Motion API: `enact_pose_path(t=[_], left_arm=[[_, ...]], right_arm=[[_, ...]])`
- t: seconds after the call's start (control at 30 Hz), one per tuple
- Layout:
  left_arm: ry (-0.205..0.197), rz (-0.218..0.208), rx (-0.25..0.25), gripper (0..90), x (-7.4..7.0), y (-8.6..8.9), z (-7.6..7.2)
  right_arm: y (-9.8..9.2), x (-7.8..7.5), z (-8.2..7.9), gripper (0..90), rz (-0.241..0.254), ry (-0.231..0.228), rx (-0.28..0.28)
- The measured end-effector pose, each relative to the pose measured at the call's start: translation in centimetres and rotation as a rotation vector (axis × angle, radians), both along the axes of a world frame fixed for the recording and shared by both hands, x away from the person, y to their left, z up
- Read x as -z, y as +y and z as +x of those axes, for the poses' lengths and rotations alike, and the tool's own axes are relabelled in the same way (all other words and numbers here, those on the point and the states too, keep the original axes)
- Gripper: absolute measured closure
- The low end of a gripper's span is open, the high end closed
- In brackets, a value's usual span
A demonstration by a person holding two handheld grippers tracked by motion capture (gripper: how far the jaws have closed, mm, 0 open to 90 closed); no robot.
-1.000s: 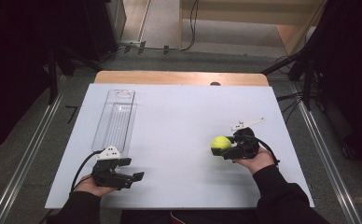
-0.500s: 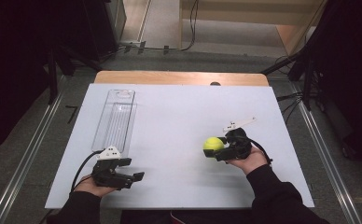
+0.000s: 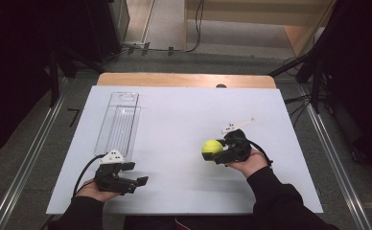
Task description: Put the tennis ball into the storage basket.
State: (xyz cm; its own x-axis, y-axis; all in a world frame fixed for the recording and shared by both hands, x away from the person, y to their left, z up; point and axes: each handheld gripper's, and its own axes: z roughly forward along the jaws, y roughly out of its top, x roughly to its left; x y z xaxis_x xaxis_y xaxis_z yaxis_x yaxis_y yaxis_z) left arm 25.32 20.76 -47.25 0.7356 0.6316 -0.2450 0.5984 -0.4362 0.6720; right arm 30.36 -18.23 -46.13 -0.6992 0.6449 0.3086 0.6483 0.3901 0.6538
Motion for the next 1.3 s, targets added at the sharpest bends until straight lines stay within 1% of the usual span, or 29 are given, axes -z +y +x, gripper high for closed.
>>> enact_pose_path(t=[0.8,1.0,1.1,1.3], left_arm=[[-0.004,-0.007,-0.002,21.5,0.0,0.1,0.0],[-0.004,-0.007,-0.001,21.6,0.0,0.1,0.0],[-0.005,-0.005,-0.001,21.5,0.0,0.0,0.0],[-0.004,-0.007,0.000,21.6,0.0,0.1,0.0]], right_arm=[[3.2,-0.8,1.1,23.8,-0.007,0.001,-0.052],[4.2,-1.0,1.6,23.9,-0.001,0.006,-0.067],[4.9,-1.2,2.0,23.9,-0.002,0.001,-0.077],[5.6,-1.6,2.4,23.9,0.001,-0.004,-0.083]])
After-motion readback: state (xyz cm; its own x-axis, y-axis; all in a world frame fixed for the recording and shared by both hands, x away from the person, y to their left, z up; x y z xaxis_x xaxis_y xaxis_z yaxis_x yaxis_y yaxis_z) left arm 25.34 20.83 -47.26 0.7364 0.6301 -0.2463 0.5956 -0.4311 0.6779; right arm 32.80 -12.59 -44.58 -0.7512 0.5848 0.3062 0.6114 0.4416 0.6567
